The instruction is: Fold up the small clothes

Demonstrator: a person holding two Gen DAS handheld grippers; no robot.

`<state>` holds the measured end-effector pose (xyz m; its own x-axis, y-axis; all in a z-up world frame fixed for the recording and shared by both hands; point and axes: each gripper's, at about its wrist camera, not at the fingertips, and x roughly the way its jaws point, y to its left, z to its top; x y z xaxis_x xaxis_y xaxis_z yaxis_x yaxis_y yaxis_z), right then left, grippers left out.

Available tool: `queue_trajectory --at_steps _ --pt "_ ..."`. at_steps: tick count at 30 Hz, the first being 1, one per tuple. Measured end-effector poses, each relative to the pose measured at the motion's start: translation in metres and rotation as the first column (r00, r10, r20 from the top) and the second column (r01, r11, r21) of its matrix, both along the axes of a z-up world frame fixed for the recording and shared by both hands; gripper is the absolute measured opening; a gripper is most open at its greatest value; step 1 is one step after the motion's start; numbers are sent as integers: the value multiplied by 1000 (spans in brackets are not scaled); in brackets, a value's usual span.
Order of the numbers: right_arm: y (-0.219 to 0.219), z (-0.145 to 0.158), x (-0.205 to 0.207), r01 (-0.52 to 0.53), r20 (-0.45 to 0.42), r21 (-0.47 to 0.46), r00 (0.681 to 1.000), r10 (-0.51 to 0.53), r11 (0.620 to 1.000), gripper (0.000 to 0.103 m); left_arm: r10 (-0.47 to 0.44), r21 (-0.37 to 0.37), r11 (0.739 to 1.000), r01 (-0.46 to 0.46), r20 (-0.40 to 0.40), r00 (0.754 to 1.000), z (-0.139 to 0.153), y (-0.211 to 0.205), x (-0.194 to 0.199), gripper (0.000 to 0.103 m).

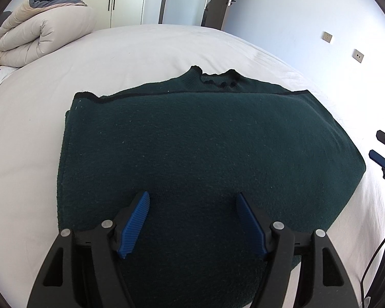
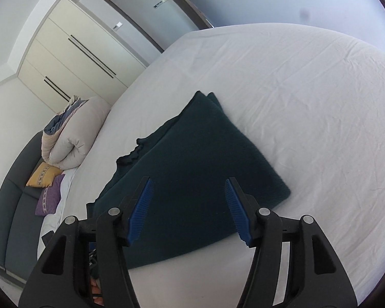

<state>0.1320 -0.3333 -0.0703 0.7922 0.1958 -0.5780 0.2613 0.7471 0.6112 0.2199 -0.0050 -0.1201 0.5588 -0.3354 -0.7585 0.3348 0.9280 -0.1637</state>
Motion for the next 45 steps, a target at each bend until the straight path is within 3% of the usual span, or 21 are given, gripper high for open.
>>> queue_trajectory --at_steps 11,37,39,41,44,45 --pt "43 -3 6 -101 -32 16 994 102 995 58 -11 -3 1000 11 2 1000 0 -3 -1 76" --pt "91 11 -4 -229 -52 -17 972 228 973 58 -18 -6 1000 18 6 1000 1 -2 -1 80" --pt "93 14 -4 -242 -52 -24 969 240 970 58 -14 -31 999 14 6 1000 2 1 -1 80" --pt "96 18 -5 -251 -48 -35 967 249 967 58 -1 -109 994 0 -11 1000 9 12 0 80" --pt "97 27 -6 -266 -30 -42 964 265 963 58 70 -290 955 -69 -4 998 32 54 1 86" --pt "97 30 -5 -271 -22 -44 962 271 961 58 116 -323 940 -106 9 993 39 71 2 95"
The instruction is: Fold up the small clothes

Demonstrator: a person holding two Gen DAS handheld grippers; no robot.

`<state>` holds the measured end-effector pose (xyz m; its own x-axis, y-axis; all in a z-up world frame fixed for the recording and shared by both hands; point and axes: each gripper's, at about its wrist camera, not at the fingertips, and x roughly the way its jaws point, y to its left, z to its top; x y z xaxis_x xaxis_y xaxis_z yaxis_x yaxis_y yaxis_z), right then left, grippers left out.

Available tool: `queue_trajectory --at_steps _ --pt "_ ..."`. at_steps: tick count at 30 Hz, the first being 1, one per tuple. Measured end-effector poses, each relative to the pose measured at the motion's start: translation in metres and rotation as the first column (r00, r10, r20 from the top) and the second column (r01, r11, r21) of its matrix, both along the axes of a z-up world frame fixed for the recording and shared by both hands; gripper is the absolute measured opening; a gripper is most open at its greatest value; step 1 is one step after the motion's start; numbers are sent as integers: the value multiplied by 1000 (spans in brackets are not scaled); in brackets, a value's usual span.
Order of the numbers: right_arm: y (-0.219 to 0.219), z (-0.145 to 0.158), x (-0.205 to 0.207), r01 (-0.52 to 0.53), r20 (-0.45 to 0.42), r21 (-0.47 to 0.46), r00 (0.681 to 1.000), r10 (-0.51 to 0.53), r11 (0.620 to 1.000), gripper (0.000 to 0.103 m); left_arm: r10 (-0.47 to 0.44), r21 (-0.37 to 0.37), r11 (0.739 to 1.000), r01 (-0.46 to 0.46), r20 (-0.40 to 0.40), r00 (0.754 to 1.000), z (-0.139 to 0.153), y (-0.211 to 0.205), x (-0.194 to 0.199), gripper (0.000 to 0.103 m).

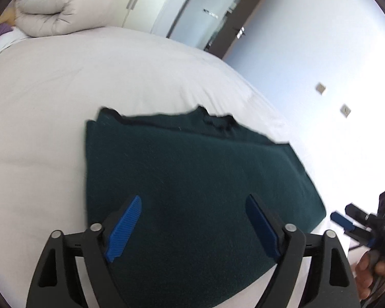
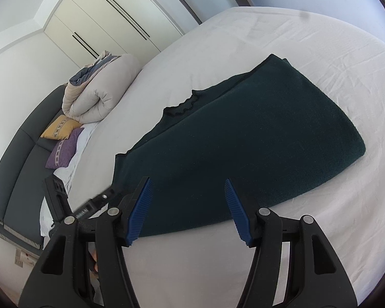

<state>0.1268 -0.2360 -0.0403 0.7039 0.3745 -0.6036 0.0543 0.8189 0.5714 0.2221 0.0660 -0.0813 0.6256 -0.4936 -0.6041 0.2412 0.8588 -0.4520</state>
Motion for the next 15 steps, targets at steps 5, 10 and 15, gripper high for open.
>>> queue_trajectory --at_steps 5,10,15 --pt "6 10 15 -44 9 6 999 44 999 60 146 -221 959 -178 -154 977 -14 87 16 102" --pt "27 14 47 -127 0 30 992 127 991 60 126 -318 926 -204 -248 960 -29 109 17 101" --pt "53 15 84 -218 -22 96 975 221 971 60 39 -326 932 -155 -336 941 -49 83 12 93"
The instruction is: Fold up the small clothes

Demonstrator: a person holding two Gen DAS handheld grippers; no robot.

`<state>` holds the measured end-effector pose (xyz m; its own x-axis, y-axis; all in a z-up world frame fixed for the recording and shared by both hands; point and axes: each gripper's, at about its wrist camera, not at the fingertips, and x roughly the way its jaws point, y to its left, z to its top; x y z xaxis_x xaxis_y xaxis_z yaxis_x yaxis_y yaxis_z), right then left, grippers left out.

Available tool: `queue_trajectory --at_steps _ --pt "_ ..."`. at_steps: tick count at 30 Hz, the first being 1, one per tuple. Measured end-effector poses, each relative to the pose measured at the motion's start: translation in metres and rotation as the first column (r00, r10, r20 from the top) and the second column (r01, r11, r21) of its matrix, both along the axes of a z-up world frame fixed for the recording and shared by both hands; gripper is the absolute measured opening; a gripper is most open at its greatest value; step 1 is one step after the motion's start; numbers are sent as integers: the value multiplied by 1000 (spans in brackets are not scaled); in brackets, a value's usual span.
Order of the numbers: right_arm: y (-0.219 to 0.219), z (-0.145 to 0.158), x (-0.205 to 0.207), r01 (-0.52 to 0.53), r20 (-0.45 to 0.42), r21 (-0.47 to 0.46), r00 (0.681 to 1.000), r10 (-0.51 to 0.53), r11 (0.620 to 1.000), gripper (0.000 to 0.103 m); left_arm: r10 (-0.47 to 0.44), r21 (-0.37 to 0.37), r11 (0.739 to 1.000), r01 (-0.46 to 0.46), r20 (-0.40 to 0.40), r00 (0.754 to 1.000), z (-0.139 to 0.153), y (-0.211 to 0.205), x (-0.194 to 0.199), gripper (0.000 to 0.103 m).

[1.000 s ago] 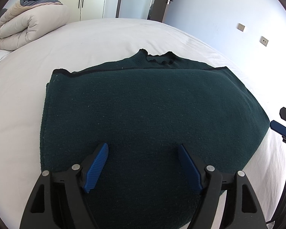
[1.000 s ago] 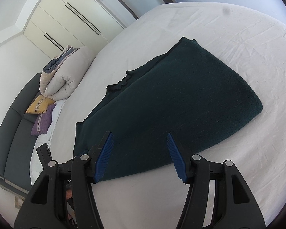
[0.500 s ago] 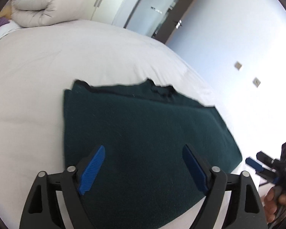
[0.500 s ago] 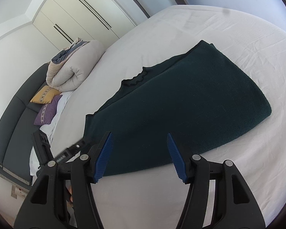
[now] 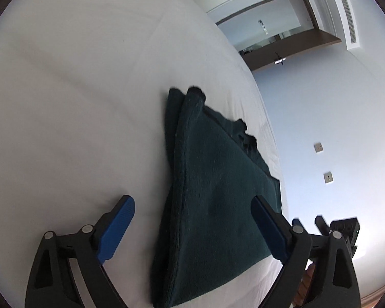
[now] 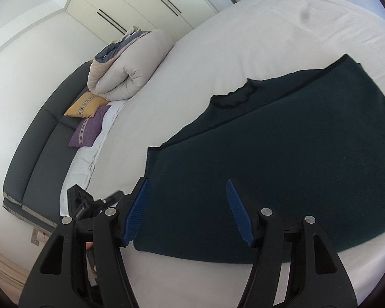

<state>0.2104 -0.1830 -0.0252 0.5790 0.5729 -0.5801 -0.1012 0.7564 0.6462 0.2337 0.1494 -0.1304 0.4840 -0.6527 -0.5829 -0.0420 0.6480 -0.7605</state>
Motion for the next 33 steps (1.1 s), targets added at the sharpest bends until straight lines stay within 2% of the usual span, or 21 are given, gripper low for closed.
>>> queue_trajectory --at_steps 5,8,9,11,12,13,14,15,16,18,22,29,31,33 --pt "18 -5 33 -61 -52 61 997 65 996 60 -87 61 994 88 -9 996 -1 -33 -3 93" --pt "30 -12 55 -109 -96 87 988 118 990 60 -110 51 993 110 -9 994 -2 -43 -1 92" --pt "34 -17 64 -127 -117 100 984 138 987 60 -116 44 992 117 -9 993 -2 -44 0 89" --pt "39 -29 82 -132 -165 128 974 152 983 60 -135 38 990 136 -22 991 -6 -48 2 77" --pt "43 -35 90 -132 -182 136 971 156 982 60 -136 40 990 137 -27 990 -8 -48 3 68" --pt "46 -40 99 -140 -199 150 965 169 979 60 -131 36 991 132 -35 991 -11 -47 3 53" --pt "49 -46 107 -142 -217 164 960 176 976 60 -131 23 991 132 -49 990 -14 -46 4 43" --pt "52 -52 115 -140 -235 178 955 180 974 60 -129 0 992 129 -71 989 -19 -44 6 21" --pt "56 -56 122 -141 -246 191 951 186 971 60 -123 -27 992 121 -90 988 -25 -41 7 18" --pt "63 -65 136 -157 -263 198 942 207 967 60 -121 -61 991 115 -99 988 -29 -39 9 17" --pt "80 -101 162 -188 -362 146 903 229 971 60 -122 -45 992 119 -87 989 -25 -42 10 16" --pt "91 -116 162 -219 -241 116 940 241 969 60 -109 -65 992 106 -56 992 -19 -37 10 15" --pt "87 -118 162 -220 -210 147 946 248 964 60 -116 -59 992 114 -28 993 -10 -39 10 15" --pt "74 -118 163 -176 -221 232 948 228 957 60 -122 -27 992 122 13 992 3 -43 9 15"
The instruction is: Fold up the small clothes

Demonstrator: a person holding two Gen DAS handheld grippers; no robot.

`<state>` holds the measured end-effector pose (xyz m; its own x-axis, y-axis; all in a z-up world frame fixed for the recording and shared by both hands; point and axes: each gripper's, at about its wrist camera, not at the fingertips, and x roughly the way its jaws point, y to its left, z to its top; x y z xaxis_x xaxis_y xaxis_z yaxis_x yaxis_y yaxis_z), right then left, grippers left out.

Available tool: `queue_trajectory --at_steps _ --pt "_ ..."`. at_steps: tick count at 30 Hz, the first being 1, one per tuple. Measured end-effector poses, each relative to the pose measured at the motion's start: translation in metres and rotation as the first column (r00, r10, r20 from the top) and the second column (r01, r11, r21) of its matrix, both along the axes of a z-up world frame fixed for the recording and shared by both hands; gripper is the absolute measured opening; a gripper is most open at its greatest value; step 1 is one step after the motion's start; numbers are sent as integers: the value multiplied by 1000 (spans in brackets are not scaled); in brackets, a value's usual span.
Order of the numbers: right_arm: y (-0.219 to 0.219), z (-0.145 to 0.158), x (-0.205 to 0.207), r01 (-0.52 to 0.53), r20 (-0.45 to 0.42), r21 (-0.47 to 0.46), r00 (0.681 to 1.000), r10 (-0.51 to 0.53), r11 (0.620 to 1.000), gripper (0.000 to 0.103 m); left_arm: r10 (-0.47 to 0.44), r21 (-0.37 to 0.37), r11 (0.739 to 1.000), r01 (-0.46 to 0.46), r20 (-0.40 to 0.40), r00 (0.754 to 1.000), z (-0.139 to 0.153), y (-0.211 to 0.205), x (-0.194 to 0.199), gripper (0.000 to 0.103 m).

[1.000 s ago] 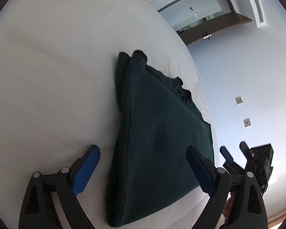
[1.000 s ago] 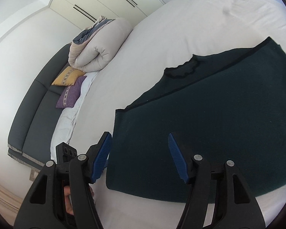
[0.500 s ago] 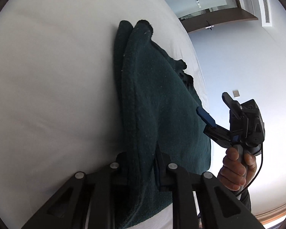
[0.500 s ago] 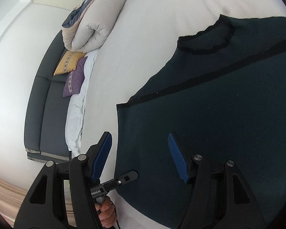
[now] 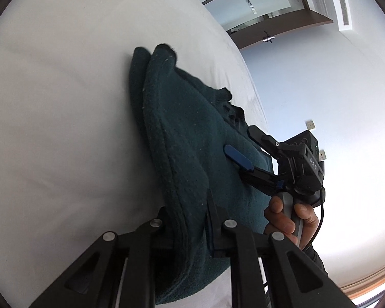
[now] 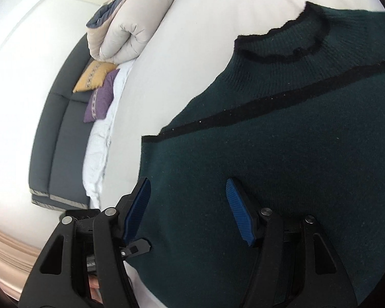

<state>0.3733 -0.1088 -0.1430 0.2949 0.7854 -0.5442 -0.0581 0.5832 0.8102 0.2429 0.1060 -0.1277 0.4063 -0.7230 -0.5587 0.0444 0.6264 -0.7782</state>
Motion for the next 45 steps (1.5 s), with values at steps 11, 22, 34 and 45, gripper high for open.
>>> queue_trajectory --at_steps 11,22,34,45 --pt "-136 11 -18 97 -38 259 995 -90 961 66 -129 160 981 105 144 981 93 -124 23 14" --pt "-270 -23 -25 260 -135 378 965 -225 889 72 -354 129 932 338 132 926 83 -300 37 38" --pt "-238 5 -3 125 -97 -6 987 -125 992 70 -274 213 947 239 152 950 34 -104 -29 57" --pt "-231 40 -49 168 -14 -364 982 -186 916 12 -180 -20 982 187 184 966 -17 -46 -37 57"
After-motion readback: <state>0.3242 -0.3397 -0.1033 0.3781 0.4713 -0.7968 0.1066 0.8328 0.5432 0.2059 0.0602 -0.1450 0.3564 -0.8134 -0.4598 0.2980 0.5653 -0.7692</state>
